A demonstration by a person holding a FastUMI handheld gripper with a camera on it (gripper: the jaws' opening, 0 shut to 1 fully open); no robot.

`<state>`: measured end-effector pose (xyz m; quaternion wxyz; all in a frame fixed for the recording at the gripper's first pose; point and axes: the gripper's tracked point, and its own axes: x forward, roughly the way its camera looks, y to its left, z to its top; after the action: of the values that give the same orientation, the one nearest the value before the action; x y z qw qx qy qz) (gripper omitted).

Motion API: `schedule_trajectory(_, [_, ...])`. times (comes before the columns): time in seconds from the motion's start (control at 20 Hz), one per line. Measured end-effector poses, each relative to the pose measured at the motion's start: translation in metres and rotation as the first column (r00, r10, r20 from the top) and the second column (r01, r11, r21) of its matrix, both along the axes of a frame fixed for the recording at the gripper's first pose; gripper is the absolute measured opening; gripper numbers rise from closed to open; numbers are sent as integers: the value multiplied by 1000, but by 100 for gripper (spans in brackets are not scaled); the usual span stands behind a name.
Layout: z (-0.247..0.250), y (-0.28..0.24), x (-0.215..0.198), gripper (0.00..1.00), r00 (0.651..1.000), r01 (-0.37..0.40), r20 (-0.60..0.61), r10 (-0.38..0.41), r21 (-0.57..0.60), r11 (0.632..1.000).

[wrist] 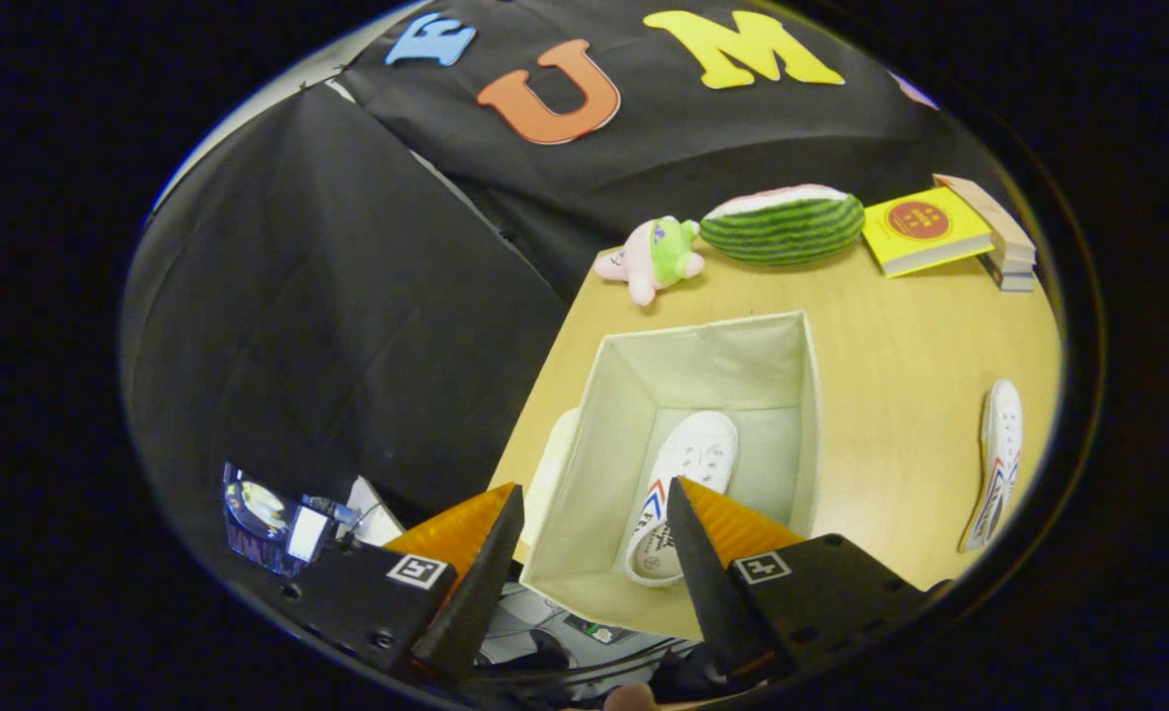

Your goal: Open the storage box then place both shoes into the box .Put the left shoe in first, then the right shoe, with the right side of both shoes facing outward in a uniform manner.

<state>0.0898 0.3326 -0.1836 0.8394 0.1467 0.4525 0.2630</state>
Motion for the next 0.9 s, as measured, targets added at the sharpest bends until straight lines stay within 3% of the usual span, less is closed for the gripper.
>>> schedule_trajectory(0.25, [29,-47,-16,91,991,-29,128,41,-95,995])
schedule_trajectory(0.45, [35,-114,-15,92,988,32,152,-7,-165,986])
schedule_trajectory(0.6, [27,-175,-19,92,989,43,147,-6,-246,968])
schedule_trajectory(0.75, [13,-244,-14,93,984,101,171,-49,-314,944])
schedule_trajectory(0.9, [-20,-298,-23,92,992,111,96,-83,-345,932])
